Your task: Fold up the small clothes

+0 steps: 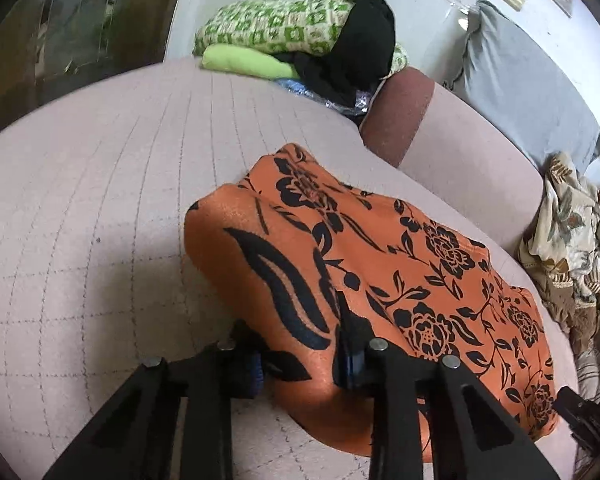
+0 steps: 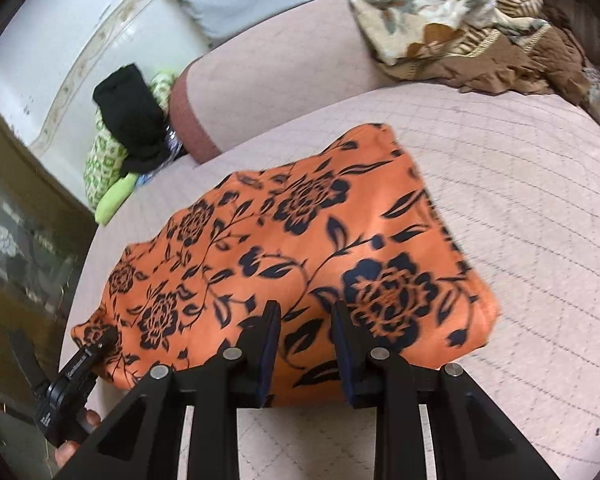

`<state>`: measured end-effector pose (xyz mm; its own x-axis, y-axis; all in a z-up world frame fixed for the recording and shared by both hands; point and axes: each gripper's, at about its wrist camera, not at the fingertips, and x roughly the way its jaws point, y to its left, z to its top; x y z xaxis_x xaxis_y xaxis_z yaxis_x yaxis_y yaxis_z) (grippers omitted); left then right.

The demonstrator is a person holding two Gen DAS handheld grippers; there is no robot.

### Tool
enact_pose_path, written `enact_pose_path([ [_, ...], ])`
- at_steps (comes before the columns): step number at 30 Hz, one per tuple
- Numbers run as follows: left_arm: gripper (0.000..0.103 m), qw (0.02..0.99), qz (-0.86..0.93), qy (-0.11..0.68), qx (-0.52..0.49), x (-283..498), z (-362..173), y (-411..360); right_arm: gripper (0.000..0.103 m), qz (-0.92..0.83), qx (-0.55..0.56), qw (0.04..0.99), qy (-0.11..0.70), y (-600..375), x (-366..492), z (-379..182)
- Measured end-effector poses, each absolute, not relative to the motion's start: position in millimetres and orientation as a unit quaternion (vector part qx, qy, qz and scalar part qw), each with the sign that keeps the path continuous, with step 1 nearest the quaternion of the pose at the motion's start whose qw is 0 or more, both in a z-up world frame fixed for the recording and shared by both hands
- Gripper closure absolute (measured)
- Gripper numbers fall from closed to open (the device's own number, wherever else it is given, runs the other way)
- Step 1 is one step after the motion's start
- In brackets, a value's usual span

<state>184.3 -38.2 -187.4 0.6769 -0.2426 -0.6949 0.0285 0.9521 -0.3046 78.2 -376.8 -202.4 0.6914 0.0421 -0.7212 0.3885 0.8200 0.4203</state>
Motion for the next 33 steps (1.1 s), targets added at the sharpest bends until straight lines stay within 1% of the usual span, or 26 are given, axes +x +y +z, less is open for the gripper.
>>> enact_pose_path([
  [4,0.076,0.918,-0.094,0.368,-0.113,176.5,-168.0,-48.1,0.075,-0.107,0.291,0.873,0.377,-386.5,74.5,-202.0],
  [5,0.076,0.922,-0.100,0.362,-0.098,175.4,-161.6,-53.2,0.075,-0.109,0.294,0.872,0.375,-389.5,73.8,-201.5],
  [6,0.076,0.927,-0.107,0.352,-0.072,171.8,-153.4,-61.5,0.071,-0.110,0.299,0.871,0.373,-393.2,73.2,-200.4],
  [7,0.076,0.929,-0.113,0.347,-0.059,171.5,-148.2,-68.4,0.071,-0.113,0.305,0.870,0.370,-397.4,72.5,-199.4],
  [9,0.077,0.931,-0.131,0.339,-0.032,168.0,-137.4,-84.5,0.071,-0.115,0.321,0.867,0.364,-406.7,71.1,-197.8],
  [12,0.078,0.931,-0.156,0.330,0.019,164.9,-122.0,-118.3,0.070,-0.104,0.346,0.862,0.356,-419.1,69.3,-197.2],
  [17,0.079,0.923,-0.200,0.324,0.060,152.9,-103.0,-173.7,0.070,-0.074,0.380,0.857,0.341,-440.7,64.4,-196.1],
  [20,0.079,0.913,-0.238,0.324,0.075,139.1,-100.5,-218.2,0.070,-0.069,0.414,0.848,0.324,-460.1,56.5,-199.0],
  [23,0.079,0.903,-0.273,0.316,0.102,121.1,-108.8,-264.5,0.070,-0.071,0.464,0.827,0.311,-481.5,48.0,-210.0],
  [24,0.078,0.899,-0.282,0.317,0.112,115.0,-115.6,-280.2,0.071,-0.073,0.475,0.821,0.308,-487.2,45.7,-213.2],
  [26,0.068,0.876,-0.310,0.352,0.116,108.0,-133.7,-302.6,0.070,-0.079,0.494,0.811,0.305,-496.5,42.4,-218.6],
  [27,0.064,0.865,-0.320,0.370,0.113,107.9,-139.7,-306.8,0.069,-0.077,0.505,0.803,0.307,-500.1,41.9,-222.7],
  [28,0.062,0.852,-0.332,0.391,0.107,108.2,-146.4,-305.9,0.063,-0.075,0.514,0.796,0.312,-502.6,42.8,-226.0],
  [29,0.062,0.845,-0.344,0.397,0.098,106.6,-148.7,-298.0,0.055,-0.072,0.521,0.790,0.314,-503.5,43.3,-228.3],
  [30,0.061,0.844,-0.357,0.389,0.090,104.5,-145.5,-285.3,0.035,-0.064,0.531,0.787,0.310,-502.8,43.8,-229.5],
  [31,0.056,0.845,-0.369,0.379,0.081,102.8,-142.3,-271.7,0.028,-0.057,0.537,0.785,0.302,-501.1,44.3,-229.2],
  [32,0.045,0.848,-0.379,0.364,0.066,101.3,-135.9,-254.0,0.028,-0.045,0.538,0.788,0.296,-496.7,47.4,-226.9],
  [33,0.039,0.859,-0.381,0.339,0.041,100.8,-128.0,-228.4,0.029,-0.034,0.532,0.793,0.297,-491.1,51.9,-223.8],
])
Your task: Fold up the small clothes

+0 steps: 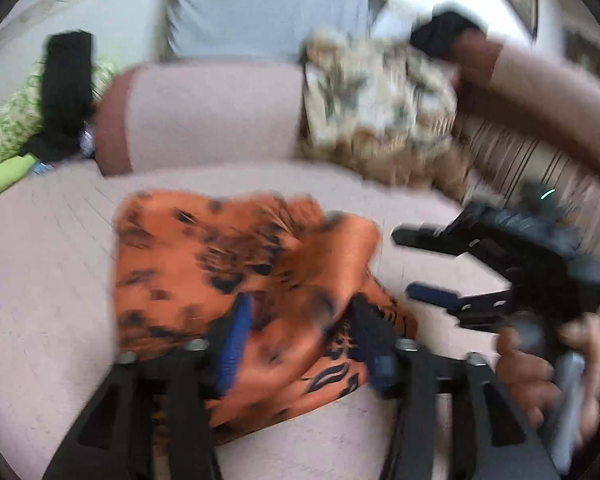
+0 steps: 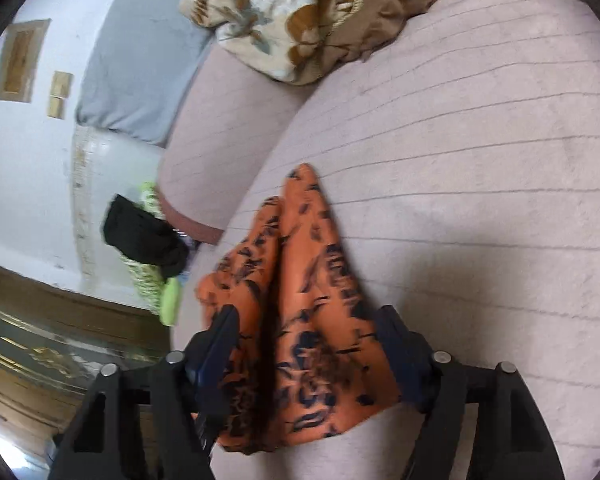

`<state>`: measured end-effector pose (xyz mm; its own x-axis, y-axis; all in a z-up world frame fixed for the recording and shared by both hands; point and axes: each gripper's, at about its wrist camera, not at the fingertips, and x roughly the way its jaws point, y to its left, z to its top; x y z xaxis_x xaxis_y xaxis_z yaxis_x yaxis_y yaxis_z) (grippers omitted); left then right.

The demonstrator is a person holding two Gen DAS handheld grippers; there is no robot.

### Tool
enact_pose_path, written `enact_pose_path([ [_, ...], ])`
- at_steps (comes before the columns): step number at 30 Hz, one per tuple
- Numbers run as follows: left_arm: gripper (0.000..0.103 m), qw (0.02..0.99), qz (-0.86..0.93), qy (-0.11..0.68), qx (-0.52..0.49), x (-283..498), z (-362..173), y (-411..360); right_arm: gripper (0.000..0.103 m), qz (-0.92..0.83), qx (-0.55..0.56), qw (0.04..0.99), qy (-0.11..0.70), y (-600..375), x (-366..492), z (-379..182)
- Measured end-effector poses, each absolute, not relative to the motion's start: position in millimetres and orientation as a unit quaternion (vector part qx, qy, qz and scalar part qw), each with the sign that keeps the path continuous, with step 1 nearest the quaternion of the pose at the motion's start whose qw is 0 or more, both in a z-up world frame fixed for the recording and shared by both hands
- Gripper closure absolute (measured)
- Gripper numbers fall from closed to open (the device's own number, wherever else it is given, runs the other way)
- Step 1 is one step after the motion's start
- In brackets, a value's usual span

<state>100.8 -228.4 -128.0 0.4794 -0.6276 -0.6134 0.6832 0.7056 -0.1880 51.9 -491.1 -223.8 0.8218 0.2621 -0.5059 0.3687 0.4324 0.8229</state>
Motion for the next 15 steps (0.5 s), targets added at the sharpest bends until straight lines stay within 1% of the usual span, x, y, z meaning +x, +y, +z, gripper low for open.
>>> enact_pose_path([
  [1,0.025,0.875,-0.368,0.314,0.014,103.3,-121.1,-203.7,0.029,-0.028,0.522,0.797,0.301,-486.0,57.3,-221.9],
  [2,0.021,0.888,-0.345,0.305,-0.002,110.4,-116.8,-185.9,0.029,-0.025,0.504,0.805,0.312,-476.6,64.7,-218.3],
  [5,0.021,0.891,-0.318,0.323,-0.036,138.4,-116.3,-148.8,0.029,-0.020,0.470,0.820,0.326,-455.1,77.2,-212.5],
  [7,0.021,0.892,-0.292,0.343,-0.047,152.6,-127.2,-134.6,0.029,-0.025,0.467,0.822,0.326,-449.9,83.2,-211.5],
  [8,0.021,0.889,-0.273,0.365,-0.048,162.1,-140.9,-129.6,0.029,-0.028,0.468,0.821,0.326,-448.8,85.9,-212.2],
  [12,0.022,0.862,-0.229,0.451,-0.017,179.2,-189.0,-134.9,0.029,-0.022,0.482,0.812,0.329,-449.4,103.6,-219.8],
  [15,0.022,0.865,-0.228,0.447,0.002,177.7,-192.4,-144.3,0.028,-0.011,0.481,0.814,0.327,-449.2,120.8,-220.1],
])
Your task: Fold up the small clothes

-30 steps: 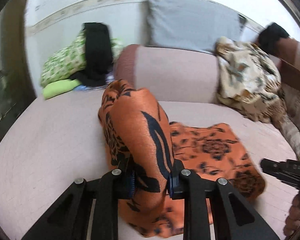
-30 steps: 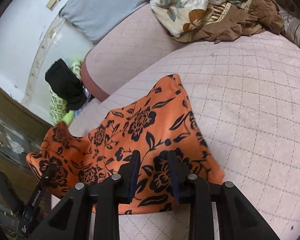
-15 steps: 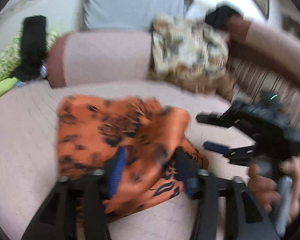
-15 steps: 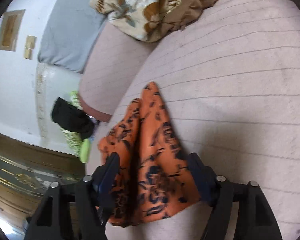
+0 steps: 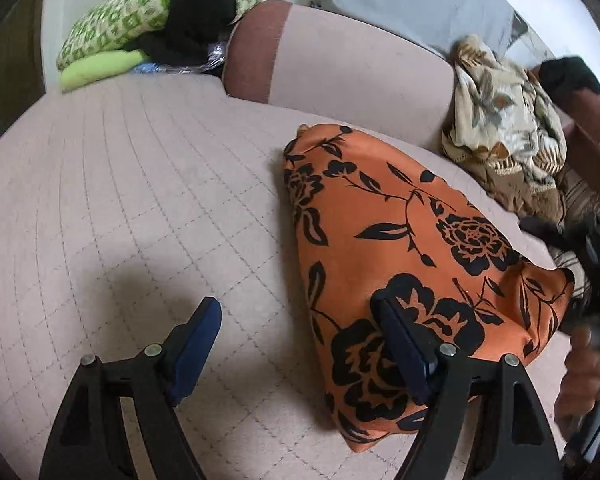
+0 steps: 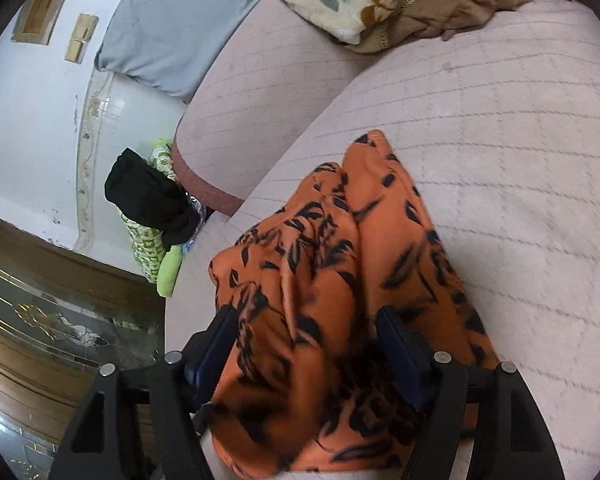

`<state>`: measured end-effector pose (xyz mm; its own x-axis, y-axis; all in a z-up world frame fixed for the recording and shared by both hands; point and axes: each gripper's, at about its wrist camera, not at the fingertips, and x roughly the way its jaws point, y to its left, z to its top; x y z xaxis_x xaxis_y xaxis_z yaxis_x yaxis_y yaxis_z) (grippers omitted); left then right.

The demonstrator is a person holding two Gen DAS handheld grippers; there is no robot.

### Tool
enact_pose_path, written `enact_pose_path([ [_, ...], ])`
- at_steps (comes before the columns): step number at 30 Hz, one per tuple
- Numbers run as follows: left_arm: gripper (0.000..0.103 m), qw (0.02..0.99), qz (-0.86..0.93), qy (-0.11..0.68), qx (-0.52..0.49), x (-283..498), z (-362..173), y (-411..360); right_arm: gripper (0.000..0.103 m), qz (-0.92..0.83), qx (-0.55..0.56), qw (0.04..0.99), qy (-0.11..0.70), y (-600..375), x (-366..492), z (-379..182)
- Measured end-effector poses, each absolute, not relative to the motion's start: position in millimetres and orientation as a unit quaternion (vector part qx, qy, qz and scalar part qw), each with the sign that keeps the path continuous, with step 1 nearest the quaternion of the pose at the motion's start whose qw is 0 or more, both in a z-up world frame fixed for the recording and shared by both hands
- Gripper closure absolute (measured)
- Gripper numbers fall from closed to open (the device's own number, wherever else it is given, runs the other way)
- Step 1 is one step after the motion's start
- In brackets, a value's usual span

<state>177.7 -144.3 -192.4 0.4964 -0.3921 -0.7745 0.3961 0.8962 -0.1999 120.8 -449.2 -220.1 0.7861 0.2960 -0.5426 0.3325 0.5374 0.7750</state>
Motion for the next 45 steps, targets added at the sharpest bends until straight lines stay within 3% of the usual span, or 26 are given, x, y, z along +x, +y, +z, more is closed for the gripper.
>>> enact_pose_path([
  [6,0.022,0.867,-0.230,0.440,0.051,176.5,-193.4,-161.7,0.026,0.012,0.453,0.812,0.368,-427.1,163.8,-227.3],
  [8,0.022,0.867,-0.233,0.439,0.050,179.6,-193.8,-155.7,0.049,-0.005,0.392,0.836,0.384,-409.9,169.3,-218.1],
  [9,0.022,0.868,-0.232,0.436,0.048,182.4,-191.8,-161.1,0.074,-0.022,0.350,0.850,0.394,-400.5,171.7,-211.7],
  [11,0.022,0.869,-0.234,0.434,0.041,184.5,-189.1,-166.0,0.082,-0.045,0.314,0.864,0.390,-393.6,168.1,-202.7],
  [19,0.021,0.892,-0.259,0.368,0.038,159.3,-167.6,-178.8,0.097,-0.105,0.249,0.928,0.257,-414.2,113.8,-144.2],
  [23,0.021,0.871,-0.258,0.406,0.104,156.7,-197.4,-206.0,0.097,-0.124,0.321,0.878,0.332,-456.8,121.1,-193.3],
  [25,0.021,0.875,-0.256,0.397,0.101,156.1,-195.3,-206.2,0.092,-0.100,0.366,0.852,0.362,-467.8,124.1,-211.9],
  [28,0.021,0.876,-0.272,0.391,0.068,160.1,-182.4,-194.8,0.092,-0.053,0.393,0.851,0.345,-470.0,125.5,-207.9],
  [30,0.021,0.877,-0.264,0.397,0.057,166.6,-182.2,-184.8,0.073,-0.035,0.402,0.851,0.337,-466.6,128.0,-206.3],
  [31,0.021,0.877,-0.258,0.402,0.052,170.1,-183.2,-179.0,0.037,-0.027,0.408,0.846,0.343,-464.2,132.1,-208.8],
  [32,0.021,0.877,-0.253,0.407,0.045,172.8,-184.4,-173.2,0.018,-0.024,0.408,0.846,0.342,-458.3,133.3,-209.0],
  [33,0.021,0.877,-0.246,0.412,0.038,177.1,-185.5,-167.2,0.013,-0.028,0.403,0.851,0.336,-455.1,133.7,-208.8],
  [36,0.021,0.878,-0.225,0.422,0.015,186.4,-187.1,-152.2,0.013,-0.016,0.395,0.849,0.351,-446.4,142.3,-213.1],
  [39,0.021,0.876,-0.216,0.432,0.009,191.7,-190.9,-147.9,0.020,0.010,0.396,0.840,0.372,-426.7,149.2,-221.3],
  [41,0.021,0.875,-0.215,0.435,0.015,191.9,-193.9,-149.9,0.042,0.012,0.358,0.845,0.397,-403.8,157.4,-219.8],
  [43,0.021,0.875,-0.216,0.433,0.023,189.8,-194.5,-152.8,0.076,-0.032,0.287,0.868,0.404,-382.8,162.7,-210.1],
  [45,0.021,0.876,-0.220,0.428,0.024,187.6,-192.1,-154.4,0.085,-0.047,0.280,0.878,0.386,-379.7,158.6,-200.2],
])
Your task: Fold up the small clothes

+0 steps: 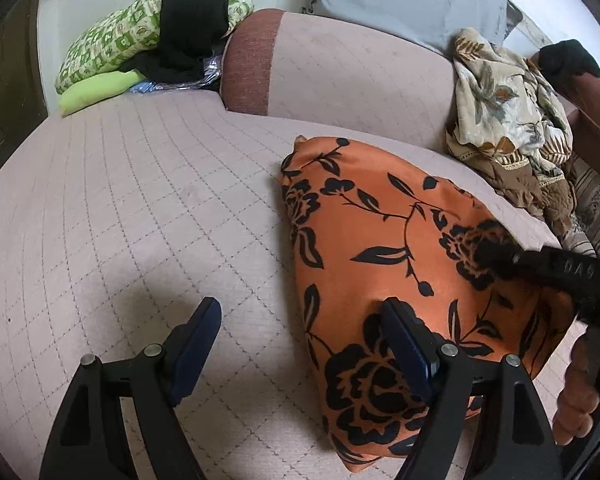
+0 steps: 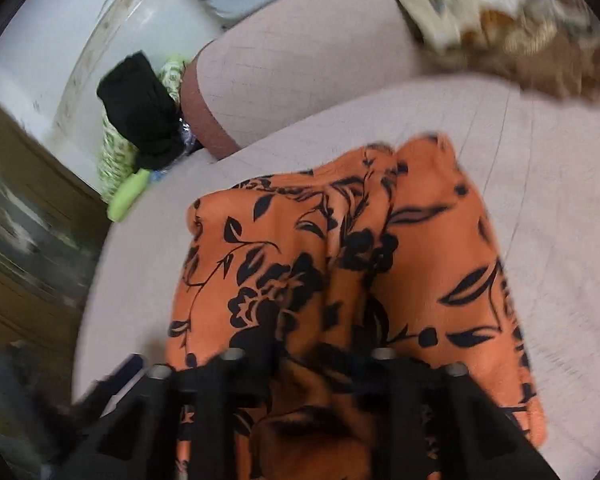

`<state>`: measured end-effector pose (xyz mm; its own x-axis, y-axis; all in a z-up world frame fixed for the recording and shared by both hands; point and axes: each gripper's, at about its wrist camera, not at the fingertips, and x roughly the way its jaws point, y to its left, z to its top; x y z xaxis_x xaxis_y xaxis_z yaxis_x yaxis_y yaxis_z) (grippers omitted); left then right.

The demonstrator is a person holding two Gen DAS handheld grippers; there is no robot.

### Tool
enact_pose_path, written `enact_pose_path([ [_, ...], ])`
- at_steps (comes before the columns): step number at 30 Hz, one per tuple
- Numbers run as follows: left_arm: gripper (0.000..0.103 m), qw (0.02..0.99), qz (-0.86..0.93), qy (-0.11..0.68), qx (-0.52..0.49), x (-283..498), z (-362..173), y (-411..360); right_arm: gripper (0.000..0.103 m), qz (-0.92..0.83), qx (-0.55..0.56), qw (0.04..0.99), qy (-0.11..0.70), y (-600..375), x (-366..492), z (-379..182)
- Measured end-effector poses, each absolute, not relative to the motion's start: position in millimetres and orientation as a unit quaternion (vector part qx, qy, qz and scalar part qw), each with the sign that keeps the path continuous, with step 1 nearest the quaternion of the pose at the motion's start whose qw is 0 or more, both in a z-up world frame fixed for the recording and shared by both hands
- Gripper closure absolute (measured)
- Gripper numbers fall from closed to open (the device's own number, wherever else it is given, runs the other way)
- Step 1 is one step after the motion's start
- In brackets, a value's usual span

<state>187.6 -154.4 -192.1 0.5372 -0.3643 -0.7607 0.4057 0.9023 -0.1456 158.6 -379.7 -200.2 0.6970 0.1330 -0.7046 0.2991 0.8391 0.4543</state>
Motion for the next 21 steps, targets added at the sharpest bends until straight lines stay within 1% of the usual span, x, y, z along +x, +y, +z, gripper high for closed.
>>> enact_pose_path([
  [5,0.021,0.883,-0.231,0.407,0.018,180.1,-184.3,-158.0,0.087,-0.092,0.250,0.919,0.289,-392.3,125.1,-148.5],
  [7,0.021,0.883,-0.235,0.404,0.031,175.9,-185.6,-166.3,0.087,-0.100,0.256,0.921,0.276,-405.4,114.3,-143.9],
  [9,0.021,0.885,-0.226,0.403,0.062,172.4,-191.6,-176.1,0.087,-0.070,0.292,0.895,0.331,-423.1,121.7,-167.6],
  [10,0.021,0.885,-0.219,0.403,0.085,170.8,-196.7,-181.5,0.083,-0.072,0.313,0.874,0.365,-430.0,127.7,-187.4],
  [11,0.020,0.883,-0.222,0.401,0.100,169.0,-200.8,-185.7,0.081,-0.093,0.326,0.847,0.408,-436.7,133.9,-209.7],
  [12,0.020,0.883,-0.227,0.397,0.108,166.7,-202.6,-188.4,0.080,-0.097,0.336,0.832,0.430,-443.0,137.0,-224.0],
  [13,0.020,0.886,-0.221,0.391,0.112,165.0,-201.4,-188.9,0.077,-0.094,0.346,0.831,0.426,-447.6,136.1,-224.7],
  [14,0.020,0.887,-0.220,0.389,0.114,164.5,-199.6,-188.4,0.074,-0.096,0.357,0.832,0.414,-453.0,132.6,-217.0],
  [15,0.020,0.886,-0.222,0.389,0.116,164.8,-198.3,-188.1,0.073,-0.107,0.359,0.838,0.396,-456.9,127.6,-204.7],
  [16,0.020,0.886,-0.223,0.391,0.115,165.7,-198.2,-187.0,0.073,-0.124,0.353,0.853,0.364,-459.2,120.2,-188.1],
  [17,0.020,0.885,-0.225,0.393,0.111,167.5,-198.6,-185.4,0.069,-0.141,0.343,0.870,0.326,-459.4,112.6,-172.7],
  [18,0.020,0.883,-0.227,0.397,0.104,168.8,-199.3,-183.9,0.068,-0.147,0.338,0.882,0.295,-458.4,108.2,-161.5],
  [19,0.020,0.882,-0.228,0.402,0.096,170.2,-199.5,-182.5,0.068,-0.137,0.346,0.886,0.278,-456.5,109.3,-155.7],
  [21,0.020,0.880,-0.228,0.408,0.089,171.4,-199.3,-182.3,0.068,-0.076,0.370,0.877,0.298,-448.9,128.7,-155.7],
])
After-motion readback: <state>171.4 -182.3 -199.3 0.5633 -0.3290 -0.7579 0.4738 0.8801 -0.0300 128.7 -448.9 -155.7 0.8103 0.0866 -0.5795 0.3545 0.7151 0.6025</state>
